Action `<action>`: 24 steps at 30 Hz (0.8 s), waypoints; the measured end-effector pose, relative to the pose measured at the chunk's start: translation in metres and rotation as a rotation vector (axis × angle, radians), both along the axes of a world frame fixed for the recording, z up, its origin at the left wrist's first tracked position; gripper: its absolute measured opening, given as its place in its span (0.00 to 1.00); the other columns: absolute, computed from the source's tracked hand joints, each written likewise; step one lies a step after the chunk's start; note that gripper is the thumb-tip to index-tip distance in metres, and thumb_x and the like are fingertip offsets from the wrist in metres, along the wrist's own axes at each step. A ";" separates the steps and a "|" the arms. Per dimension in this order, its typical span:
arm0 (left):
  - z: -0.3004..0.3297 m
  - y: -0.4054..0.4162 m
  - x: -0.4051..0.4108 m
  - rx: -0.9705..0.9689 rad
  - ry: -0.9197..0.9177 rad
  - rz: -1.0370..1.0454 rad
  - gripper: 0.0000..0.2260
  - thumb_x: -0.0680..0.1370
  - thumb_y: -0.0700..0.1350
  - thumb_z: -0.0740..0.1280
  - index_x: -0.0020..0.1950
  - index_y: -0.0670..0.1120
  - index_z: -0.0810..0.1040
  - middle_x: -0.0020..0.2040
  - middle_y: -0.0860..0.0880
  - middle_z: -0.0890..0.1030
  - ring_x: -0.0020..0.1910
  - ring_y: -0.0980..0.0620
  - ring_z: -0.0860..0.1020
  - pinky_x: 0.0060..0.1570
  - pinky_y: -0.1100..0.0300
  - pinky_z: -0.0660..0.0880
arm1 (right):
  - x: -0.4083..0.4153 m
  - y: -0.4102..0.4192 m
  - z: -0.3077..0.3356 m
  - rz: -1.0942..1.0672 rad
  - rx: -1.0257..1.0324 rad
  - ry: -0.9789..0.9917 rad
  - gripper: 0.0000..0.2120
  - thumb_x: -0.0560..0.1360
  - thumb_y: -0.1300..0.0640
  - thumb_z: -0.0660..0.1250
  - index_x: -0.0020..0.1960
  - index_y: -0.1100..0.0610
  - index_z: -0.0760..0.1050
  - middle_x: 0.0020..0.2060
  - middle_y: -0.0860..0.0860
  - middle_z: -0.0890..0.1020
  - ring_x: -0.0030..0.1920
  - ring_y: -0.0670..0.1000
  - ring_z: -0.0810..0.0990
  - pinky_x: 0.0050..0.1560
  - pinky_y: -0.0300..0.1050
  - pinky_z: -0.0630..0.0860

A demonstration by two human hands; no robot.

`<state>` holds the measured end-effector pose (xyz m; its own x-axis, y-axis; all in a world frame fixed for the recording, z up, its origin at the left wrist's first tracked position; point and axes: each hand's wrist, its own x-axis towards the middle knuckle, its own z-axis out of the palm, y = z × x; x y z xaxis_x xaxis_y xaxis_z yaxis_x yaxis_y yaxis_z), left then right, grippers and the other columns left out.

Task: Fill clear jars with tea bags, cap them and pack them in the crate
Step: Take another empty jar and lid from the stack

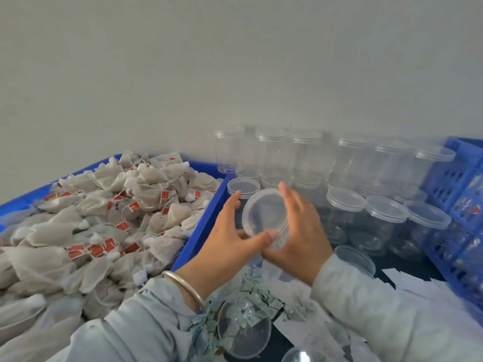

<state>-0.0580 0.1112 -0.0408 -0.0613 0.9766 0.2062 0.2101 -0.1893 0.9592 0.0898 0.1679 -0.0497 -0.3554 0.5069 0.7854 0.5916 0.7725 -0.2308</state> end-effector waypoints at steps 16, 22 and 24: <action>0.005 -0.030 0.027 -0.049 0.395 -0.277 0.35 0.59 0.54 0.75 0.60 0.71 0.63 0.55 0.58 0.76 0.47 0.60 0.80 0.48 0.59 0.79 | 0.090 -0.069 -0.053 -0.072 -0.412 0.036 0.41 0.56 0.39 0.75 0.64 0.35 0.58 0.60 0.29 0.64 0.61 0.31 0.63 0.62 0.44 0.65; 0.004 -0.033 0.037 -0.106 0.404 -0.303 0.36 0.57 0.55 0.77 0.59 0.73 0.64 0.58 0.59 0.74 0.52 0.59 0.79 0.47 0.56 0.81 | 0.096 -0.075 -0.070 -0.183 -0.175 0.063 0.47 0.49 0.47 0.82 0.65 0.48 0.66 0.57 0.40 0.72 0.58 0.39 0.67 0.55 0.49 0.71; 0.004 -0.033 0.041 -0.110 0.418 -0.311 0.37 0.57 0.55 0.77 0.60 0.73 0.64 0.57 0.60 0.74 0.52 0.61 0.79 0.45 0.58 0.81 | 0.100 -0.074 -0.072 -0.210 -0.129 0.043 0.49 0.49 0.47 0.83 0.66 0.53 0.66 0.58 0.43 0.72 0.60 0.39 0.66 0.56 0.50 0.68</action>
